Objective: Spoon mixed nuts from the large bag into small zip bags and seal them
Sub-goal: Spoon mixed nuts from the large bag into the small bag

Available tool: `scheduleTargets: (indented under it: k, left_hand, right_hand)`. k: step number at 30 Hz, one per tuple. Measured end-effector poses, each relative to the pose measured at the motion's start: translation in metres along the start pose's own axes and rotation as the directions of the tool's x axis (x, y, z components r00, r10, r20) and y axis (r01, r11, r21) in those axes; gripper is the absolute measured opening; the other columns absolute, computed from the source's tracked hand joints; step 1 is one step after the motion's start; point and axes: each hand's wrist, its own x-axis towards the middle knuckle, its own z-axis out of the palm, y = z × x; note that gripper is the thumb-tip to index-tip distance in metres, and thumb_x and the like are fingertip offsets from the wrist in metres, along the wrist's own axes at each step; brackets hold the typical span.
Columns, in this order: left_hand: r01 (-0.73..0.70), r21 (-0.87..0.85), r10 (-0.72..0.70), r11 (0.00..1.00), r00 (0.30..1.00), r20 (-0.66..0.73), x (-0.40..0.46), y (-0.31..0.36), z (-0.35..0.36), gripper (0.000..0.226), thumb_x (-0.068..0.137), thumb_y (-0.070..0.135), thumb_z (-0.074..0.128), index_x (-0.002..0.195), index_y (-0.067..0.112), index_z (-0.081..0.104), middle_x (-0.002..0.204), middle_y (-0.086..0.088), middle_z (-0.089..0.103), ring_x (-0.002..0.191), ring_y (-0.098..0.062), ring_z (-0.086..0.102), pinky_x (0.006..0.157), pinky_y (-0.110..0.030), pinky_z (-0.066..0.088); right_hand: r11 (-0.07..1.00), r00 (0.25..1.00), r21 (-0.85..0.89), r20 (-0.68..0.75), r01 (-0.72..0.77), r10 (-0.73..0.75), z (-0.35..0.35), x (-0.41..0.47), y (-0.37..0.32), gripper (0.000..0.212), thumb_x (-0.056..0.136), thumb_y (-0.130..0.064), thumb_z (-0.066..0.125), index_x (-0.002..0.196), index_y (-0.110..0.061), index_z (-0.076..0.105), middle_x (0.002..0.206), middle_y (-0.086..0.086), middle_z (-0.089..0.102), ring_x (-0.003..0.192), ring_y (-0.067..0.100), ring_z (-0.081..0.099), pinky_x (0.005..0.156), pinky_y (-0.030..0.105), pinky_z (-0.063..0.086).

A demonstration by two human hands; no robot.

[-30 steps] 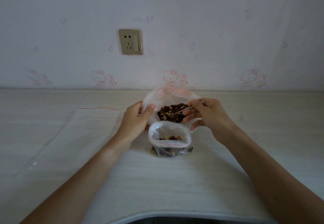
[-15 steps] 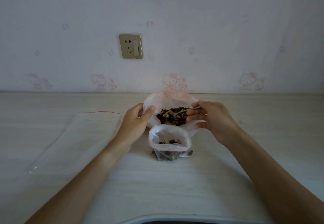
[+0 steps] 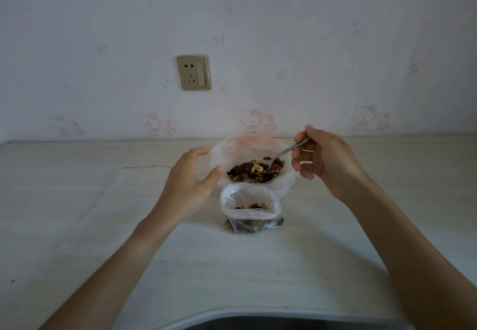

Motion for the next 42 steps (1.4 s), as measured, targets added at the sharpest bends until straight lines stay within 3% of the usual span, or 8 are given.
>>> scheduleTargets:
  k: [4, 10, 16, 19, 22, 31, 37, 42]
  left_hand:
    - [-0.144, 0.070, 0.151, 0.987, 0.982, -0.116, -0.018, 0.002, -0.005, 0.021, 0.093, 0.039, 0.071, 0.110, 0.028, 0.067, 0.104, 0.016, 0.069, 0.098, 0.001, 0.063, 0.083, -0.023, 0.048]
    - [-0.017, 0.019, 0.013, 1.000, 0.982, 0.191, -0.036, 0.009, -0.003, 0.035, 0.099, 0.055, 0.058, 0.077, 0.030, 0.070, 0.064, 0.010, 0.074, 0.053, -0.007, 0.068, 0.055, -0.019, 0.049]
    - [0.019, -0.290, 0.024, 0.957, 0.989, 0.145, -0.035, 0.012, 0.003, 0.016, 0.098, 0.025, 0.070, 0.084, 0.021, 0.077, 0.061, -0.002, 0.069, 0.052, -0.015, 0.064, 0.050, -0.015, 0.045]
    - [0.018, -0.323, 0.025, 0.946, 0.992, 0.127, -0.037, 0.009, 0.006, 0.014, 0.098, 0.024, 0.070, 0.086, 0.021, 0.076, 0.061, -0.001, 0.068, 0.051, -0.015, 0.064, 0.050, -0.017, 0.046]
    - [0.008, -0.332, 0.030, 0.943, 0.994, 0.109, -0.036, 0.005, 0.006, 0.015, 0.098, 0.022, 0.070, 0.084, 0.022, 0.076, 0.059, 0.002, 0.067, 0.049, -0.014, 0.062, 0.049, -0.017, 0.046]
    - [0.016, -0.231, 0.002, 0.973, 0.997, 0.080, -0.034, -0.002, 0.002, 0.025, 0.100, 0.035, 0.065, 0.080, 0.024, 0.073, 0.062, 0.002, 0.070, 0.052, -0.013, 0.066, 0.050, -0.015, 0.045]
    - [0.064, -0.002, -0.064, 0.998, 0.993, -0.095, -0.003, -0.001, -0.013, 0.024, 0.094, 0.049, 0.068, 0.097, 0.026, 0.063, 0.089, 0.009, 0.073, 0.074, -0.009, 0.072, 0.069, -0.033, 0.052]
    - [-0.033, 0.024, 0.034, 0.999, 0.998, -0.054, 0.037, 0.009, -0.003, 0.077, 0.077, 0.070, 0.074, 0.134, 0.023, 0.053, 0.127, 0.010, 0.059, 0.105, -0.008, 0.063, 0.085, -0.027, 0.051]
  right_hand:
    - [0.998, 0.999, -0.066, 0.045, 0.018, -0.015, 0.007, -0.005, -0.002, 0.038, 0.110, -0.028, 0.041, 0.084, -0.008, 0.061, 0.066, 0.013, 0.060, 0.051, 0.028, 0.054, 0.043, 0.029, 0.032]
    - [0.978, 0.990, -0.186, 0.115, 0.098, -0.077, 0.018, -0.012, -0.002, 0.041, 0.111, -0.034, 0.040, 0.086, -0.008, 0.059, 0.063, 0.013, 0.057, 0.051, 0.027, 0.054, 0.044, 0.029, 0.032]
    - [0.876, 0.915, -0.330, 0.319, 0.352, -0.247, 0.030, -0.023, -0.001, 0.042, 0.111, -0.032, 0.039, 0.083, -0.009, 0.060, 0.062, 0.010, 0.058, 0.052, 0.025, 0.053, 0.045, 0.023, 0.034]
    - [0.809, 0.870, -0.369, 0.376, 0.458, -0.320, 0.031, -0.027, 0.000, 0.042, 0.110, -0.028, 0.040, 0.084, -0.003, 0.060, 0.060, 0.006, 0.058, 0.047, 0.005, 0.050, 0.051, 0.011, 0.037]
    - [0.799, 0.864, -0.359, 0.348, 0.482, -0.365, 0.032, -0.027, -0.002, 0.042, 0.111, -0.027, 0.039, 0.083, -0.004, 0.060, 0.061, 0.011, 0.058, 0.050, 0.011, 0.051, 0.052, 0.015, 0.038]
    - [0.970, 0.971, -0.149, -0.118, 0.191, -0.210, 0.021, -0.012, 0.002, 0.043, 0.110, -0.036, 0.042, 0.082, -0.011, 0.062, 0.060, 0.008, 0.060, 0.052, 0.024, 0.056, 0.041, 0.028, 0.034]
    - [0.981, 0.966, -0.183, -0.232, 0.071, -0.113, 0.014, -0.003, 0.009, 0.042, 0.111, -0.035, 0.039, 0.087, -0.009, 0.061, 0.058, 0.003, 0.063, 0.050, 0.022, 0.059, 0.039, 0.028, 0.037]
    - [0.966, 0.979, -0.255, -0.183, 0.035, -0.084, 0.013, -0.001, 0.011, 0.040, 0.111, -0.036, 0.042, 0.092, -0.007, 0.062, 0.063, 0.004, 0.067, 0.053, 0.022, 0.062, 0.038, 0.029, 0.038]
